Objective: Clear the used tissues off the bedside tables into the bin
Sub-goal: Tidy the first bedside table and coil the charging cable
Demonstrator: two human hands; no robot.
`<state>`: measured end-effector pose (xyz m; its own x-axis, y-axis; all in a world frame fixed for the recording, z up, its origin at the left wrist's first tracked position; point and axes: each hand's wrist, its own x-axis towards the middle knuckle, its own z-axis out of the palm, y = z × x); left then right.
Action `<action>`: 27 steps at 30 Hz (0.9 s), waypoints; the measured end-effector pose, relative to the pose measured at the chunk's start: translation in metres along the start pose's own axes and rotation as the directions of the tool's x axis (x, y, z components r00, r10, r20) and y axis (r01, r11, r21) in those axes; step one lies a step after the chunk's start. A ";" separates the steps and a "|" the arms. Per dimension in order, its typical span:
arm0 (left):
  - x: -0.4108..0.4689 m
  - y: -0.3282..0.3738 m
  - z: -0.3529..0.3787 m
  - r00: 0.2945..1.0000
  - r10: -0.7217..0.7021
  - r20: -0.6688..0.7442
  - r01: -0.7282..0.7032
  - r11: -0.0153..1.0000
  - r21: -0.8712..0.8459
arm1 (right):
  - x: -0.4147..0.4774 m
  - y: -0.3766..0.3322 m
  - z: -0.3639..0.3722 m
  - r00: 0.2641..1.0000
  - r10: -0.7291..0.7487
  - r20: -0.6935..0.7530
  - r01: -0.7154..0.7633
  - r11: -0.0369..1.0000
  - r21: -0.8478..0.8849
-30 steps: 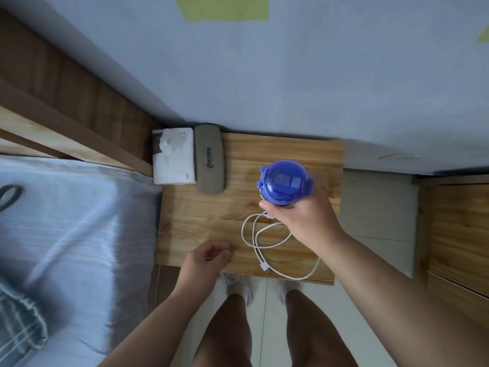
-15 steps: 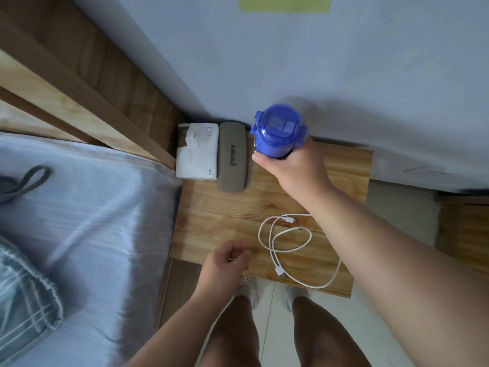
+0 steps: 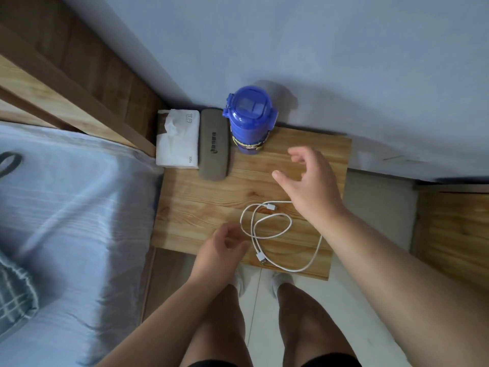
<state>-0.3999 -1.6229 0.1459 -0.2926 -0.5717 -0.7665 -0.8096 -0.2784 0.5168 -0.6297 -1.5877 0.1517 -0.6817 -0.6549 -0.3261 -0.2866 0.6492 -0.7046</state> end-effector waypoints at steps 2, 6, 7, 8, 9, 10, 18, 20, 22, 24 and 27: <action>0.004 0.012 0.006 0.999 0.038 0.017 -0.040 0.996 0.076 | -0.020 0.024 -0.010 0.998 0.062 0.003 -0.062 0.995 -0.076; 0.014 0.028 0.018 0.994 0.100 -0.050 -0.090 0.983 0.163 | -0.054 0.061 -0.020 0.959 0.280 -0.043 -0.284 0.943 -0.175; 0.017 0.030 0.021 0.993 0.101 -0.068 -0.089 0.983 0.162 | -0.062 0.067 -0.020 0.943 0.330 -0.052 -0.334 0.927 -0.170; 0.020 0.032 0.023 0.992 0.092 -0.086 -0.078 0.985 0.153 | -0.068 0.072 -0.018 0.926 0.374 -0.049 -0.377 0.913 -0.155; 0.023 0.032 0.026 0.991 0.078 -0.105 -0.063 0.988 0.140 | -0.074 0.076 -0.015 0.912 0.409 -0.036 -0.410 0.902 -0.136; 0.025 0.031 0.028 0.991 0.062 -0.115 -0.048 0.991 0.126 | -0.079 0.079 -0.012 0.900 0.436 -0.021 -0.436 0.893 -0.113; 0.024 0.036 0.035 0.992 -0.012 -0.124 0.008 1.000 -0.028 | -0.088 0.082 -0.002 0.869 0.494 0.017 -0.494 0.868 0.059; 0.018 0.039 0.030 0.993 -0.073 -0.098 0.053 0.981 -0.187 | -0.090 0.077 -0.007 0.872 0.486 0.048 -0.489 0.867 0.099; 0.010 0.045 0.023 0.993 -0.116 -0.036 0.096 0.934 -0.344 | -0.095 0.066 -0.011 0.871 0.475 0.129 -0.491 0.855 0.167; 0.000 0.052 0.015 0.992 -0.128 0.015 0.122 0.897 -0.425 | -0.103 0.055 -0.014 0.877 0.431 0.213 -0.471 0.860 0.197; -0.021 0.064 0.004 0.991 -0.095 0.092 0.127 0.879 -0.460 | -0.118 0.031 -0.017 0.886 0.335 0.320 -0.417 0.878 0.235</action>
<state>-0.4472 -1.6254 0.1935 -0.2597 -0.4696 -0.8438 -0.5146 -0.6721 0.5324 -0.5698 -1.4831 0.1791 -0.4851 -0.4867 -0.7265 0.1908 0.7518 -0.6312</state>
